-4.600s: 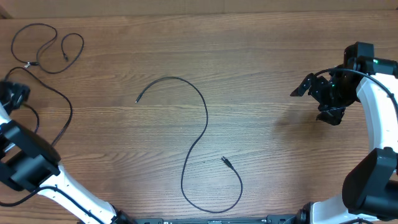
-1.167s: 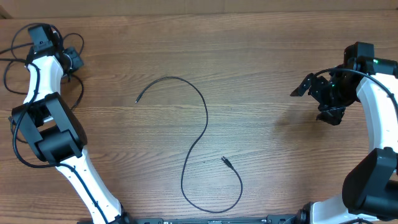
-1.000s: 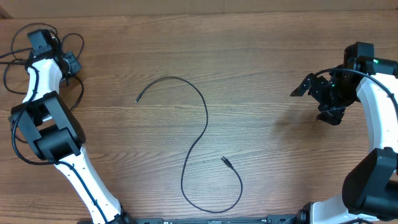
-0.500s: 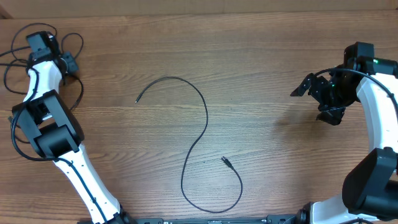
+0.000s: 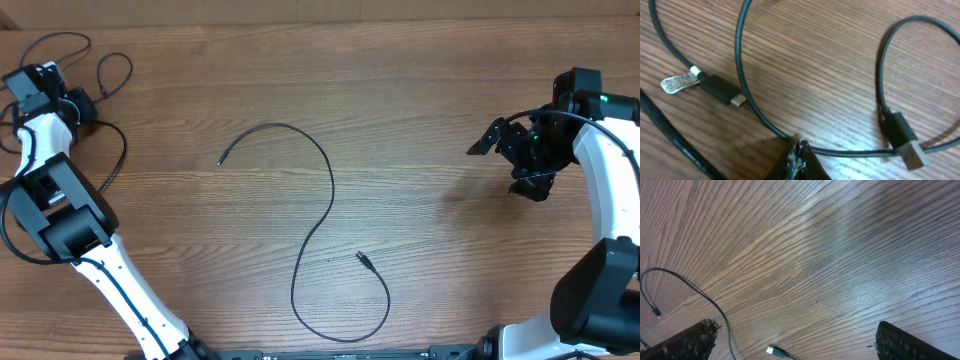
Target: Untangle cables
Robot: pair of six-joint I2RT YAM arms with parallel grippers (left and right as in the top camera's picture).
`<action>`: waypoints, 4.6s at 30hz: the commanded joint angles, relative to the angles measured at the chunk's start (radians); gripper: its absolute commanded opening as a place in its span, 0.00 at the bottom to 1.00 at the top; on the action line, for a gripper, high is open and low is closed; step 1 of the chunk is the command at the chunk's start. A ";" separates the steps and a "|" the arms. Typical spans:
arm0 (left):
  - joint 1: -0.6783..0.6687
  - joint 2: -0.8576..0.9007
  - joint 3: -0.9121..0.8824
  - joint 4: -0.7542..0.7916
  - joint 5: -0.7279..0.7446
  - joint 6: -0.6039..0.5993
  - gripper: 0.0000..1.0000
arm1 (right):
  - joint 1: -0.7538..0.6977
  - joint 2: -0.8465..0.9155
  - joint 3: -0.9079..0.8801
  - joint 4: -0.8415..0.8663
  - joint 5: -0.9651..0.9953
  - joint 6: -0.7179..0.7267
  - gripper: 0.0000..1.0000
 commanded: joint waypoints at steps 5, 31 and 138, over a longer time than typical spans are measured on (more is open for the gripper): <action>-0.005 0.183 -0.029 -0.054 -0.060 -0.022 0.04 | -0.002 -0.006 0.009 0.001 0.007 0.006 1.00; -0.183 -0.227 0.344 -0.753 0.684 -0.245 0.04 | -0.002 -0.006 0.009 0.001 0.007 0.007 1.00; -1.146 -0.727 0.250 -1.141 0.106 -0.324 0.04 | -0.010 -0.006 0.009 0.133 0.045 0.006 1.00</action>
